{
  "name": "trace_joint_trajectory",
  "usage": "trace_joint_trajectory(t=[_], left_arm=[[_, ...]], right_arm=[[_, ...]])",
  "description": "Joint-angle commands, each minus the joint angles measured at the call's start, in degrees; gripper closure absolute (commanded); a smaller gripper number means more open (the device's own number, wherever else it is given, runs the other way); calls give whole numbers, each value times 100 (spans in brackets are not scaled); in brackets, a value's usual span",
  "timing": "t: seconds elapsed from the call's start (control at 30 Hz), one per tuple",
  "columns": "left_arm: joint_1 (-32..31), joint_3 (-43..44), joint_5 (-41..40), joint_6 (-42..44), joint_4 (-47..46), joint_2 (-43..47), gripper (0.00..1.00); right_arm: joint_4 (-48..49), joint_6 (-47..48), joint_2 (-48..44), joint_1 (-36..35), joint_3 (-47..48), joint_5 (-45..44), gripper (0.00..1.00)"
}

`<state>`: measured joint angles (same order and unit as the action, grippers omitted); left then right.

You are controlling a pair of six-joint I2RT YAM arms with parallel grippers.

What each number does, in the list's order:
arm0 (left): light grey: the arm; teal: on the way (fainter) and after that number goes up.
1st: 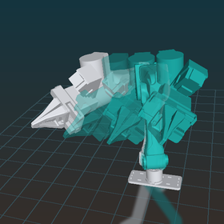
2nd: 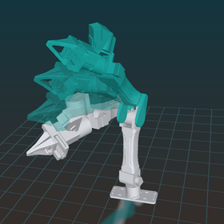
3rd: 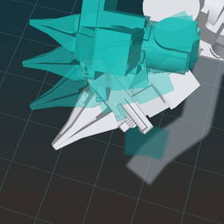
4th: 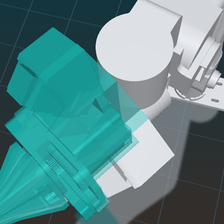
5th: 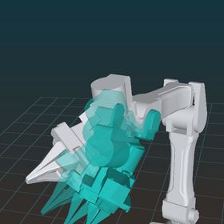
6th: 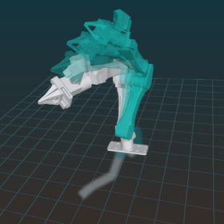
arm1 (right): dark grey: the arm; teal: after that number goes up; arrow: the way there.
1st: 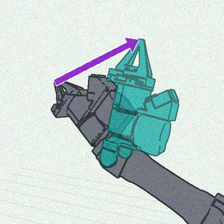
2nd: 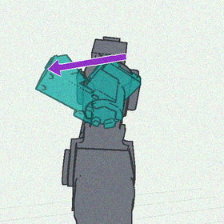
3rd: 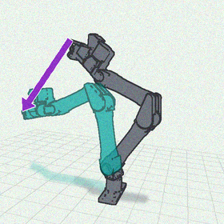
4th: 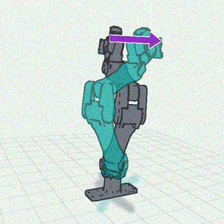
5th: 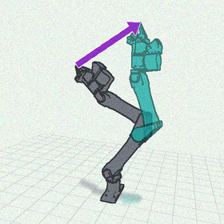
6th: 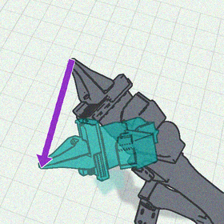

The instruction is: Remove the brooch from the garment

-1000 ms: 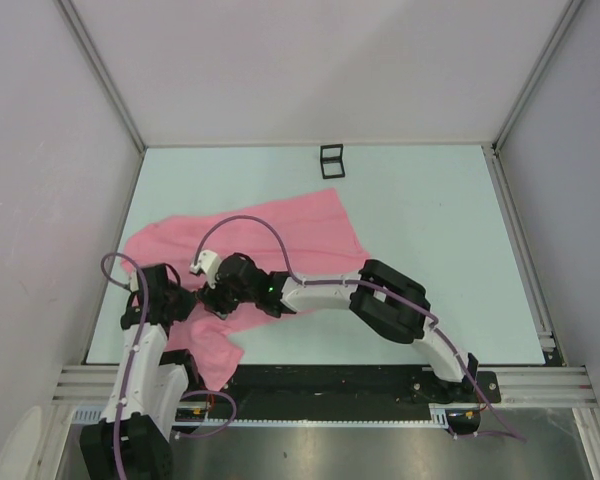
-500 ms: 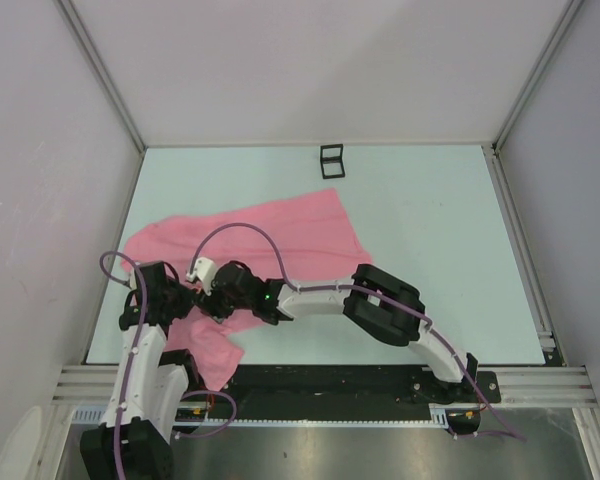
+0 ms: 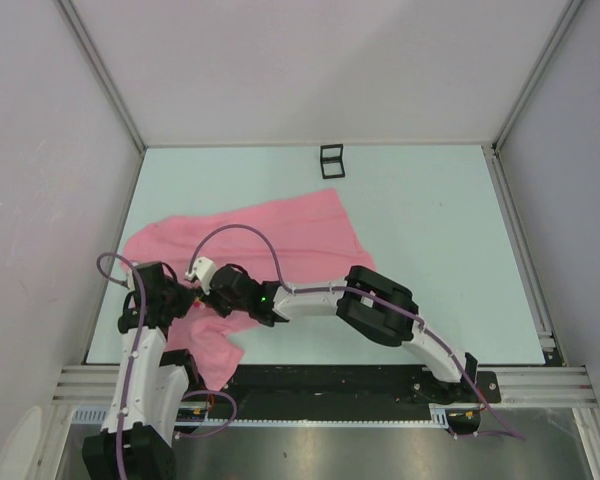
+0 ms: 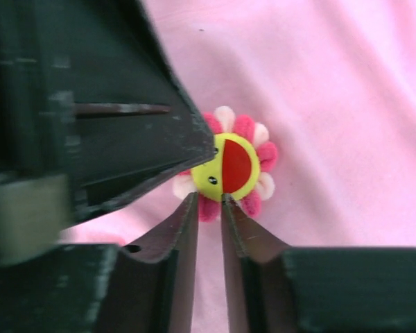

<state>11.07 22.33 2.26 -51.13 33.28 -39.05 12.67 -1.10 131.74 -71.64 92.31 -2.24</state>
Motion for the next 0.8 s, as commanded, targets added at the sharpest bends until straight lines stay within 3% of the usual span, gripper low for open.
trace_joint_trajectory(t=[0.0, 0.13, 0.17, 0.2, 0.3, 0.5, 0.7, 0.77], left_arm=[[9, 237, 240, -28, 109, 134, 100], [9, 377, 143, -28, 284, 283, 94], [9, 439, -5, -19, 328, 336, 88], [9, 457, -111, -45, 442, 389, 68], [27, 439, -391, -133, 504, 547, 44], [53, 238, -534, -266, 207, 319, 29], [79, -211, -305, -318, -452, 73, 36], [79, -325, -340, -327, -559, 73, 40]], right_arm=[[149, -249, 194, 88, 322, -383, 80], [104, -390, 133, 124, 279, -321, 85], [183, -399, 98, 124, 174, -260, 82], [236, -408, 54, 132, 103, -251, 79], [175, -557, -122, 176, 50, -207, 71], [289, -733, -562, 273, -327, 162, 60], [307, -637, -580, 282, -328, 523, 54], [289, -567, -545, 273, -293, 540, 47]])
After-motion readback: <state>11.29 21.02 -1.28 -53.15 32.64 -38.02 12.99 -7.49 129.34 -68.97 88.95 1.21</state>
